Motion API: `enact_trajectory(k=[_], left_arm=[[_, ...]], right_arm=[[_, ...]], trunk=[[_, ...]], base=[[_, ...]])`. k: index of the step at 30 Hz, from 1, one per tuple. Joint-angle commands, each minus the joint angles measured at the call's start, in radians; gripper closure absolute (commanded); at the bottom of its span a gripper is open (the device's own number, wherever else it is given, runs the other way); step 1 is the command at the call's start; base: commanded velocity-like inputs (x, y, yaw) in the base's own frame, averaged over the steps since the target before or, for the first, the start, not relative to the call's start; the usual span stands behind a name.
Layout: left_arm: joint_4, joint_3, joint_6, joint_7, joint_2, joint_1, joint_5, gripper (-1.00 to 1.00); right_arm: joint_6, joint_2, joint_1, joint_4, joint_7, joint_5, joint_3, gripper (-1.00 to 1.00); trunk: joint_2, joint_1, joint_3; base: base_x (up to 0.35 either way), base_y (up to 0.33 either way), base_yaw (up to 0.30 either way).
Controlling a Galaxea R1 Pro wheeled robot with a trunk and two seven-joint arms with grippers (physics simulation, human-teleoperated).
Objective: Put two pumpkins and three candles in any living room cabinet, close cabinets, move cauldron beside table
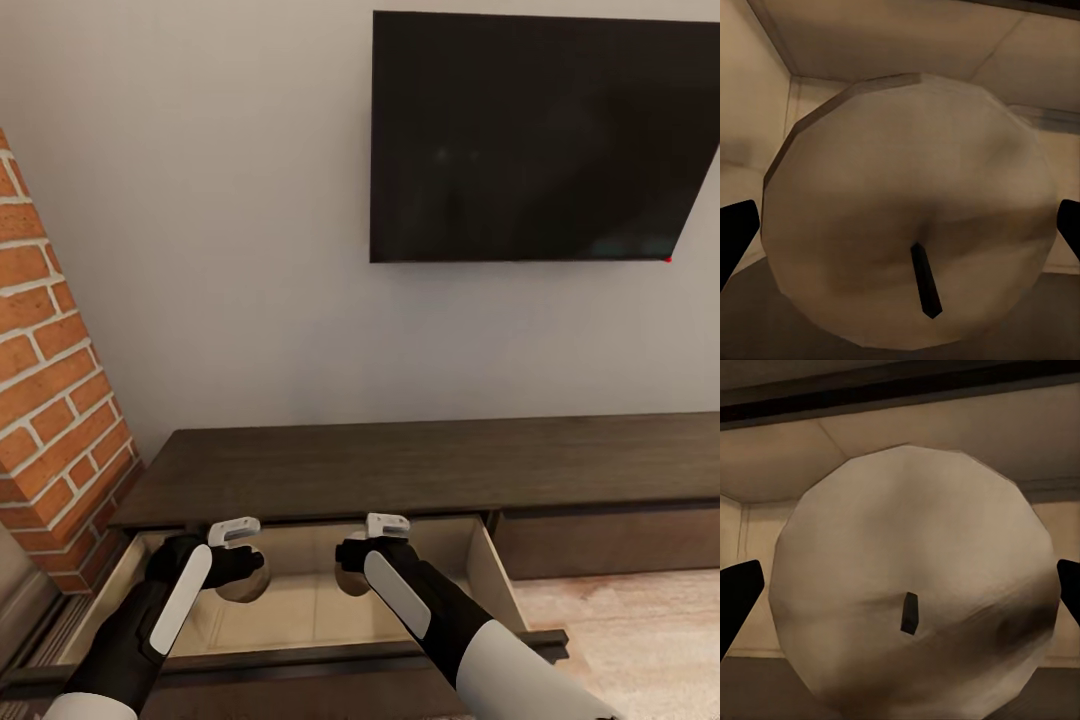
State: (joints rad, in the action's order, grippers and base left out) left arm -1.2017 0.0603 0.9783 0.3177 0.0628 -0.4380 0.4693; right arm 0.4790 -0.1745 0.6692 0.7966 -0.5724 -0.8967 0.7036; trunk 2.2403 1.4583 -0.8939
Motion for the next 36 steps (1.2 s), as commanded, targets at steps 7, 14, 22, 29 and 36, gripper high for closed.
enact_trajectory(k=[7, 14, 22, 29, 36], left_arm=[[-0.004, 0.003, 0.002, 0.011, 0.001, -0.001, 0.011, 1.00], [-0.005, 0.003, 0.002, 0.011, 0.002, -0.001, 0.012, 1.00], [-0.010, 0.002, 0.002, 0.011, 0.002, -0.001, 0.012, 1.00], [-0.012, 0.002, 0.002, 0.011, 0.002, -0.001, 0.012, 1.00], [-0.013, 0.000, 0.002, 0.008, 0.002, -0.001, 0.014, 1.00]], right_arm=[[-0.001, 0.000, 0.001, 0.001, -0.003, -0.005, 0.002, 1.00], [-0.002, 0.000, 0.001, 0.001, -0.001, -0.005, 0.002, 1.00], [-0.002, 0.000, 0.001, 0.002, 0.000, -0.005, 0.002, 1.00], [-0.002, 0.000, 0.001, 0.003, 0.002, -0.007, 0.002, 1.00], [-0.002, 0.000, 0.001, 0.004, 0.002, -0.007, 0.002, 1.00]], trunk=[[0.050, 0.027, -0.023], [0.099, 0.054, -0.045], [0.141, 0.077, -0.064], [0.169, 0.092, -0.076], [0.169, 0.092, -0.076]], base=[[0.000, 0.000, 0.000], [0.000, 0.000, 0.000], [0.000, 0.000, 0.000], [0.000, 0.000, 0.000], [0.000, 0.004, 0.000]])
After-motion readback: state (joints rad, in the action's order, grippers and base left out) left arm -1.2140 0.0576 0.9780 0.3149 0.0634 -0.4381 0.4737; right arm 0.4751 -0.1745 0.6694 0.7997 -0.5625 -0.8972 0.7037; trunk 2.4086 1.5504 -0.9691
